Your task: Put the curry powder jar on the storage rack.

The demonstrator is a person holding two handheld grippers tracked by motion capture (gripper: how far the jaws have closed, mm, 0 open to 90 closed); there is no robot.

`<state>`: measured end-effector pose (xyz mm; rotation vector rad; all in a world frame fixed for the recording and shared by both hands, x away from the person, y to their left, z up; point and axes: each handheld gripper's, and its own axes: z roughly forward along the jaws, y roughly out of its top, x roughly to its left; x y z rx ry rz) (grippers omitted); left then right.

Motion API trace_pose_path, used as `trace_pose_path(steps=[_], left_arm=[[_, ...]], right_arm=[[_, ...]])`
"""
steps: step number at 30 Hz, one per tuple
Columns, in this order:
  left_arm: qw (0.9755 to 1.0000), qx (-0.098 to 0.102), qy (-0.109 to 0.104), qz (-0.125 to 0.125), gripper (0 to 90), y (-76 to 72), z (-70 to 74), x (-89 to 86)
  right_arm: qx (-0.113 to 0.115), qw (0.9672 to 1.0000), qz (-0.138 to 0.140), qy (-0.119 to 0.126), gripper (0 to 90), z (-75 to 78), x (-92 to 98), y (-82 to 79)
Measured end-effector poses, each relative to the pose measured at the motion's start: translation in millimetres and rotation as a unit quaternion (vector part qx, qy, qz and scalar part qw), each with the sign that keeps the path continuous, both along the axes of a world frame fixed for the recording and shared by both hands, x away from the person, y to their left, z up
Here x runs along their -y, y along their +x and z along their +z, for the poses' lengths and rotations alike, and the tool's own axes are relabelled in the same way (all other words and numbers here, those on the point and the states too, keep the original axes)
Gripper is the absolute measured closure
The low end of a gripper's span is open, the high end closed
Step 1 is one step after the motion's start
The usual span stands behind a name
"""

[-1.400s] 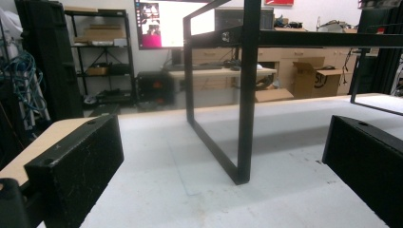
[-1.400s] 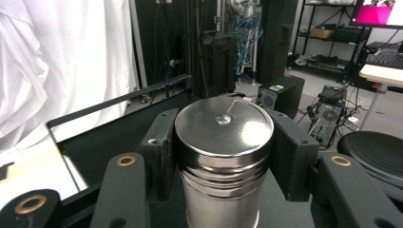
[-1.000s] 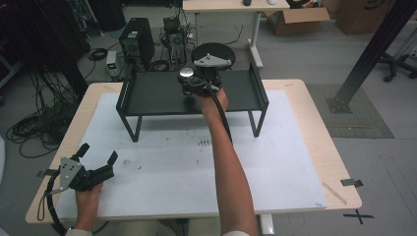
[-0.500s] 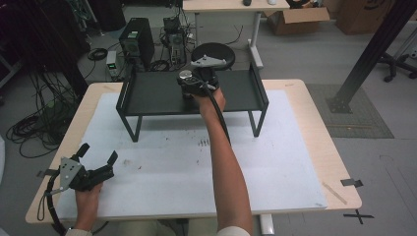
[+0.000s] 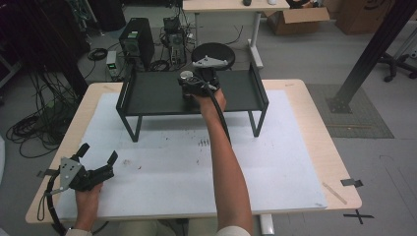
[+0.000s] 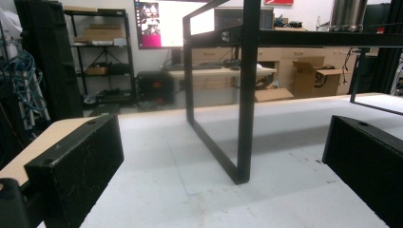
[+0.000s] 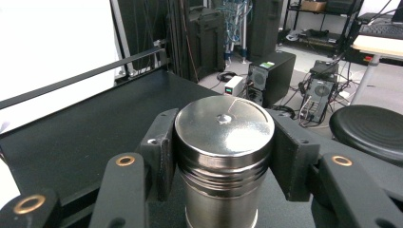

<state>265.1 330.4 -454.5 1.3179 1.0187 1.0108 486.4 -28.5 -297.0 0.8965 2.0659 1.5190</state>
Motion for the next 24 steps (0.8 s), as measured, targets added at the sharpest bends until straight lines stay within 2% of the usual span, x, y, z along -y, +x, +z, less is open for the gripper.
trace_pose_path(steps=[5, 11, 17, 22, 24], left_arm=[[1.0000, 0.000, 0.000, 0.000, 0.2, -0.1, 0.0, 0.0], [1.0000, 0.001, 0.000, 0.000, 0.2, -0.1, 0.0, -0.1], [1.0000, 0.000, 0.000, 0.000, 0.2, -0.1, 0.0, 0.0], [1.0000, 0.000, 0.000, 0.000, 0.2, 0.0, 0.0, 0.0], [1.0000, 0.000, 0.001, 0.000, 0.2, 0.0, 0.0, 0.1]], right_arm=[[0.005, 1.0000, 0.004, -0.001, 44.1, 0.1, 0.3, -0.7], [0.011, 0.9998, 0.002, 0.016, 33.8, 2.3, 2.8, -1.8], [0.005, 0.9994, -0.010, 0.034, 23.8, 3.2, 8.2, -2.7], [0.019, 0.9990, -0.017, 0.035, 17.9, 8.0, 12.6, -7.1], [0.024, 0.9986, -0.026, 0.040, 11.1, 9.2, 15.1, -8.7]])
